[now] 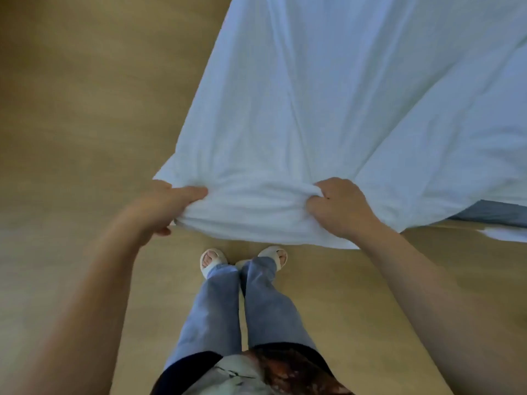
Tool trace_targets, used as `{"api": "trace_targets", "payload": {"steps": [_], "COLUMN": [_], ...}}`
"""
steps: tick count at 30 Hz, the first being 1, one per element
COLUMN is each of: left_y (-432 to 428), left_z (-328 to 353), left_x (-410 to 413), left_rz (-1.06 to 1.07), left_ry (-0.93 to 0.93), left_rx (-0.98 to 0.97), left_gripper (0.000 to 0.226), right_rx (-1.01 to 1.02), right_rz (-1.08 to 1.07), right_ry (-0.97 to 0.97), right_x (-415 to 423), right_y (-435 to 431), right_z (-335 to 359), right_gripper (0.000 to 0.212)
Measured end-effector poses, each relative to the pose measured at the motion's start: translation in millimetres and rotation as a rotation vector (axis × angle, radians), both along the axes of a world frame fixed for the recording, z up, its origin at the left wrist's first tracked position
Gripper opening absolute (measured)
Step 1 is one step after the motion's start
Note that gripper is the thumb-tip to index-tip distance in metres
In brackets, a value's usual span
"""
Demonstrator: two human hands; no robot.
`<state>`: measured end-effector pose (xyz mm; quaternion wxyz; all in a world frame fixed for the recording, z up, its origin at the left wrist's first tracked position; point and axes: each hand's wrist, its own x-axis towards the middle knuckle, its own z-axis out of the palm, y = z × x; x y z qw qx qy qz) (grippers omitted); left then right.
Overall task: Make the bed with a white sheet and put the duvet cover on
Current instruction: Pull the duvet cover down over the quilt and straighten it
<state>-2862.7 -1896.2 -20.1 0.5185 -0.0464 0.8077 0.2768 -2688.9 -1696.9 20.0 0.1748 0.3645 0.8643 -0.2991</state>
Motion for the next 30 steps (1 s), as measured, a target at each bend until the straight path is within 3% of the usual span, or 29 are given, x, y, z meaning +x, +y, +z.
{"api": "trace_targets", "payload": {"steps": [3, 5, 8, 12, 15, 19, 23, 30], "left_y": [-14, -3, 20, 44, 68, 132, 228, 383], "left_z": [-30, -43, -49, -42, -35, -24, -10, 38], "left_x": [11, 21, 46, 85, 120, 183, 253, 360], "left_rz": [-0.088, -0.152, -0.267, -0.448, -0.510, -0.695, -0.751, -0.739], "left_ry": [0.206, 0.285, 0.300, 0.359, 0.361, 0.565, 0.504, 0.590], "left_rx": [-0.197, -0.216, -0.192, -0.218, -0.254, -0.041, 0.163, 0.376], "left_gripper": [0.061, 0.054, 0.057, 0.082, 0.077, 0.069, 0.073, 0.082], "right_rx": [-0.129, -0.188, -0.212, -0.181, -0.164, -0.100, -0.029, 0.086], "right_rz": [0.091, 0.078, -0.064, -0.110, -0.214, -0.348, -0.433, -0.562], "right_ry": [-0.105, -0.104, -0.056, 0.015, 0.124, 0.216, 0.280, 0.382], "right_x": [-3, -4, 4, 23, 46, 100, 177, 312], "right_y": [-36, -42, -35, -14, 16, 75, 142, 265], "right_z": [-43, -71, -91, -86, -70, -48, -30, 14], "right_gripper": [0.018, 0.010, 0.013, 0.022, 0.026, 0.029, 0.028, 0.028]}}
